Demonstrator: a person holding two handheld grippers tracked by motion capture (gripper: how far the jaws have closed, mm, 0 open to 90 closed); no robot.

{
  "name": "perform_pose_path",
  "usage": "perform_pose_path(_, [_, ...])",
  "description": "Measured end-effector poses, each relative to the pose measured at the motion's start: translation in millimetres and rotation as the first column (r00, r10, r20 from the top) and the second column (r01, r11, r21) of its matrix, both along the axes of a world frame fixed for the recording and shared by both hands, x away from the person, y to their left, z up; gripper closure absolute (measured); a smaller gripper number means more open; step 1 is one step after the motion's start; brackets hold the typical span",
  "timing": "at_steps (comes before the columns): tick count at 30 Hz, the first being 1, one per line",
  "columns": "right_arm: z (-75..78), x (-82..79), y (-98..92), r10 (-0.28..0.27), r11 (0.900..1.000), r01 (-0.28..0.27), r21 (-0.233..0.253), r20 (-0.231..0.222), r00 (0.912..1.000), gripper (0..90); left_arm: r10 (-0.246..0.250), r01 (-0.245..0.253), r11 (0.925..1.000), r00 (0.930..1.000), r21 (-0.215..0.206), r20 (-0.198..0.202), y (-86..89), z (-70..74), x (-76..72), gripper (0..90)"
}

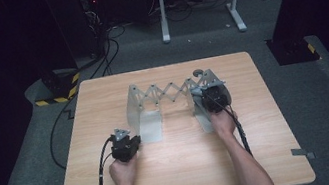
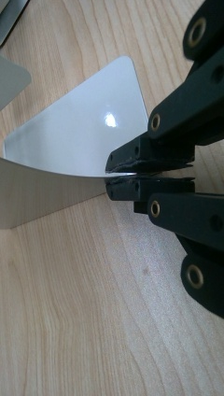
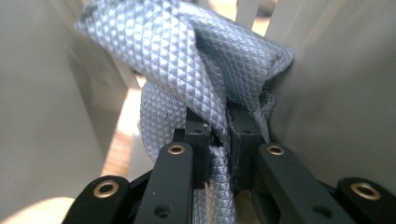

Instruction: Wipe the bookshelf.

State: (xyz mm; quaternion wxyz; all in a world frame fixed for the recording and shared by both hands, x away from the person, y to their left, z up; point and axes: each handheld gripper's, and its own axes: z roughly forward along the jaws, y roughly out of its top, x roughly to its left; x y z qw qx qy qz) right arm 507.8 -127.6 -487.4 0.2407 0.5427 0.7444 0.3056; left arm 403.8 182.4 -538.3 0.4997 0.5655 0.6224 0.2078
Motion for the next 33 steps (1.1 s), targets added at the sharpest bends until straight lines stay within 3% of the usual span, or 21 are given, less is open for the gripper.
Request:
perform_pose_path(4, [-10.0,2.9,4.4,-0.006,1.0,0.005,-0.023,-0.02,0.9998,81.5,0.0,0.0,1.0,1.0,0.001,0.0,0.0,0.0,0.0,84.3])
perform_pose_path(9, [-2.8,-0.2,3.3,-0.011,0.999,0.011,-0.043,0.005,0.9999,81.4,0.0,0.0,1.0,1.0,0.003,0.0,0.0,0.0,-0.1,84.3])
perform_pose_path(15, [23.2,-11.2,1.0,-0.025,0.999,0.028,-0.034,0.104,0.9943,81.3,0.0,0.0,1.0,1.0,0.0,0.0,0.1,0.0,0.0,84.3])
perform_pose_path(21, [46.6,-15.5,-0.1,-0.031,0.999,0.033,-0.007,0.162,0.9863,81.3,0.0,0.0,1.0,1.0,-0.001,0.0,0.2,0.0,0.0,84.3])
perform_pose_path(28, [70.4,-25.1,3.0,-0.02,0.997,0.035,-0.063,0.231,0.9726,81.3,0.0,0.0,1.0,1.0,-0.002,0.0,0.5,0.0,0.1,84.3])
perform_pose_path(33, [79.8,-24.0,1.5,-0.028,0.998,0.041,-0.053,0.236,0.9712,81.3,-0.001,0.001,1.0,1.0,0.0,0.0,0.1,0.0,-0.1,84.3])
